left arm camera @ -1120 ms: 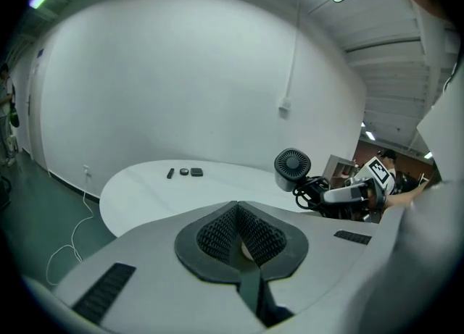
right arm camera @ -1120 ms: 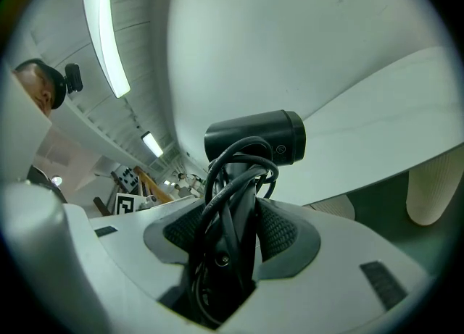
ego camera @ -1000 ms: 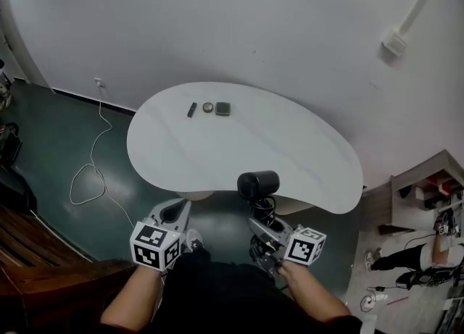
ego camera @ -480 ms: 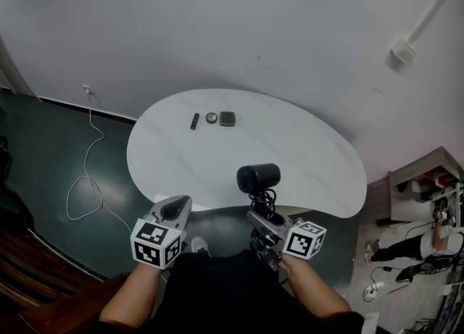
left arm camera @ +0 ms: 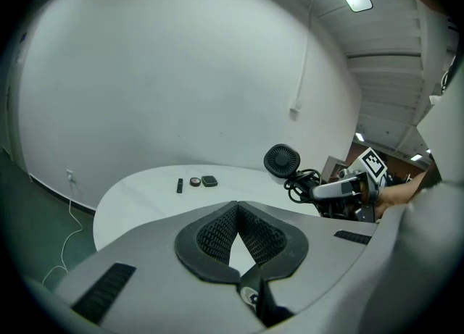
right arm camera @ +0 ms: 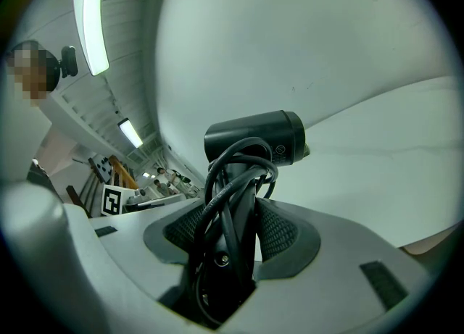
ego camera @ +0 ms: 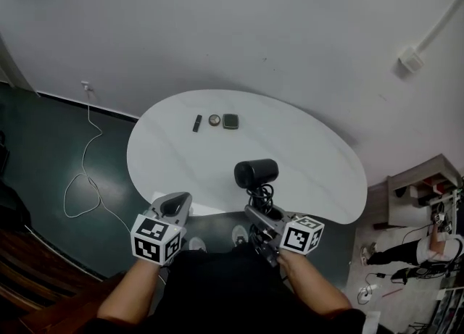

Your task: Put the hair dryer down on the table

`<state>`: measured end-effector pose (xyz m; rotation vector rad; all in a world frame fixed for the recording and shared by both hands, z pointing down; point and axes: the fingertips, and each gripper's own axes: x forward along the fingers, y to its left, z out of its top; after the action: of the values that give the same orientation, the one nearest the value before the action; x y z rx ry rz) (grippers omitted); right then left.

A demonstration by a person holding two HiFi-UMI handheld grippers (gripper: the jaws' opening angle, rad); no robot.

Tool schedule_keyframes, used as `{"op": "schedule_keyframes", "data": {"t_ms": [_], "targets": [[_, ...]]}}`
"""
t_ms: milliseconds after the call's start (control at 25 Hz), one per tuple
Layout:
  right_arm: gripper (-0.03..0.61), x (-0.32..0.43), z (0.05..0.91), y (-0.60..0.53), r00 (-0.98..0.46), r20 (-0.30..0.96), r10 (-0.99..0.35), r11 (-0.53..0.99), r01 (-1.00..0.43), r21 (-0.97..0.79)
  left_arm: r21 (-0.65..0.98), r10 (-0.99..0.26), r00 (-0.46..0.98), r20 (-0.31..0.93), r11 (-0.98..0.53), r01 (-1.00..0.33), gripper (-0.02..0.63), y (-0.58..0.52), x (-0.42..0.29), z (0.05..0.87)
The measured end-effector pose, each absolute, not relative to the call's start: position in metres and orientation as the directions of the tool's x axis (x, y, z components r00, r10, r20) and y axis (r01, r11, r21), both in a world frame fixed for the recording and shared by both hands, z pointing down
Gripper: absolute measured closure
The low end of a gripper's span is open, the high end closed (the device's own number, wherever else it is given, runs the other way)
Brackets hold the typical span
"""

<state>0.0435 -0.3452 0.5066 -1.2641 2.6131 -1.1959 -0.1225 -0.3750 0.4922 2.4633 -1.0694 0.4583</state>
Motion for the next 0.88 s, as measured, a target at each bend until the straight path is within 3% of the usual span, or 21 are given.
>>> {"op": "schedule_keyframes", "data": {"t_ms": [360, 880], "targets": [[0.382, 0.055, 0.544, -0.409, -0.669, 0.413, -0.618, 0.333, -0.699, -0.633, 0.251, -0.672, 0.576, 0.466, -0.524, -0.814, 0.603, -0.386, -0.125, 0.493], [0.382, 0.030, 0.633, -0.486, -0.658, 0.590, -0.468, 0.381, -0.752, -0.537, 0.272, -0.720, 0.457, 0.522, -0.368, -0.889, 0.603, -0.371, -0.134, 0.504]]}}
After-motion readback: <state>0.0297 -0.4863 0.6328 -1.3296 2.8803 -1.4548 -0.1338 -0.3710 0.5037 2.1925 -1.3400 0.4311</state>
